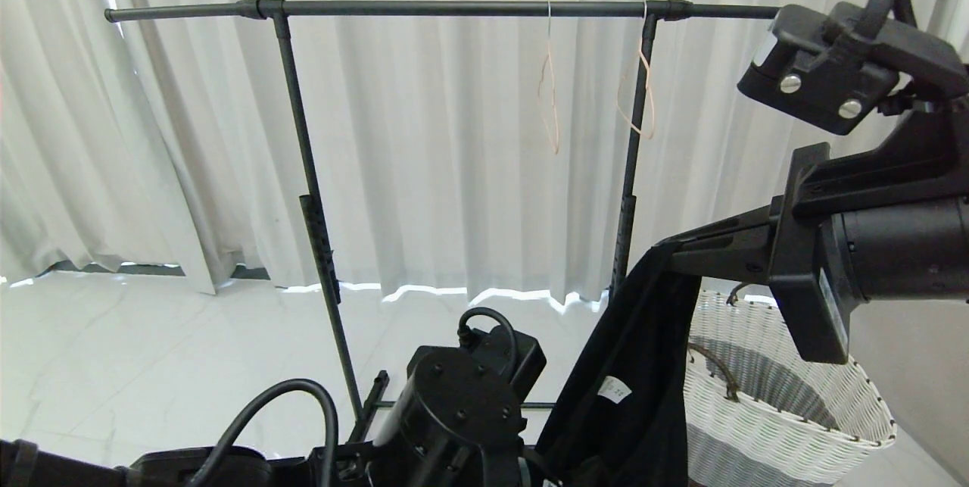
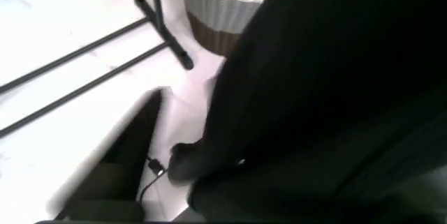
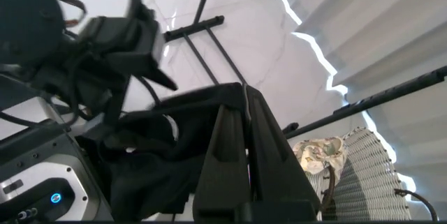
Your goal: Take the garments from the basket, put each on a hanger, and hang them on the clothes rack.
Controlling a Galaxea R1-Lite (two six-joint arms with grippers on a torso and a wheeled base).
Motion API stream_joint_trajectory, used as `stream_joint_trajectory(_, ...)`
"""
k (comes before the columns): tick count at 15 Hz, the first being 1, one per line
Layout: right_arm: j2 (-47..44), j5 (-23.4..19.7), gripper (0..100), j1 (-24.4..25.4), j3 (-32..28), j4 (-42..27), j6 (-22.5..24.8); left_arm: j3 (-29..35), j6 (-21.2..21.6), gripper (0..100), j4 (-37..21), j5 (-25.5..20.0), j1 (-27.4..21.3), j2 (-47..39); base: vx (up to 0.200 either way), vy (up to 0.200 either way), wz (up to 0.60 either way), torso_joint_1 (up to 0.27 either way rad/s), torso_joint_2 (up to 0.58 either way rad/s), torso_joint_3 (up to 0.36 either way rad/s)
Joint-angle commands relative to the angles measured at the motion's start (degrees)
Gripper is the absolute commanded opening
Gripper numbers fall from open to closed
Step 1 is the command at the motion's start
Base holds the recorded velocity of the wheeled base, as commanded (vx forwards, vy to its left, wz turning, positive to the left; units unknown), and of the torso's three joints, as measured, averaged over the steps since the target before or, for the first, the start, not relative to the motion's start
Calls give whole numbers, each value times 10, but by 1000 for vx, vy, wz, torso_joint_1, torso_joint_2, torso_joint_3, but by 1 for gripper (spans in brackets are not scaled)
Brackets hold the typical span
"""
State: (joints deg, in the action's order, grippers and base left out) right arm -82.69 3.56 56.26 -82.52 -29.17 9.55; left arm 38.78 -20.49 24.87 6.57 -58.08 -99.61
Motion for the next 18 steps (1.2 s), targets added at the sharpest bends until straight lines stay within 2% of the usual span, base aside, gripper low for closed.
stream_joint_trajectory(1,2,0,0,-2,0,0,0,-32,2,0,0,10,-1,38,0,0,0,0,0,0)
stream_joint_trajectory(6,0,0,0,-2,0,0,0,-64,56,0,0,16,-5,90,0,0,0,0,0,0)
stream_joint_trajectory(8,0,1,0,-2,-1,0,0,-76,60,0,0,20,-4,92,0,0,0,0,0,0)
stream_joint_trajectory(12,2,5,0,-2,2,-2,0,-85,67,0,0,58,-1,93,0,0,0,0,0,0)
stream_joint_trajectory(14,19,7,0,-21,38,-1,-8,-104,111,0,3,63,14,123,0,0,0,0,0,0)
stream_joint_trajectory(16,39,8,0,-39,74,-1,-15,-90,132,0,1,40,24,159,0,0,0,0,0,0)
stream_joint_trajectory(17,63,8,0,-49,109,-1,-30,-49,150,0,-20,20,53,183,0,0,0,0,0,0)
stream_joint_trajectory(18,76,8,0,-53,125,-1,-42,-5,150,0,-66,11,68,195,0,0,0,0,0,0)
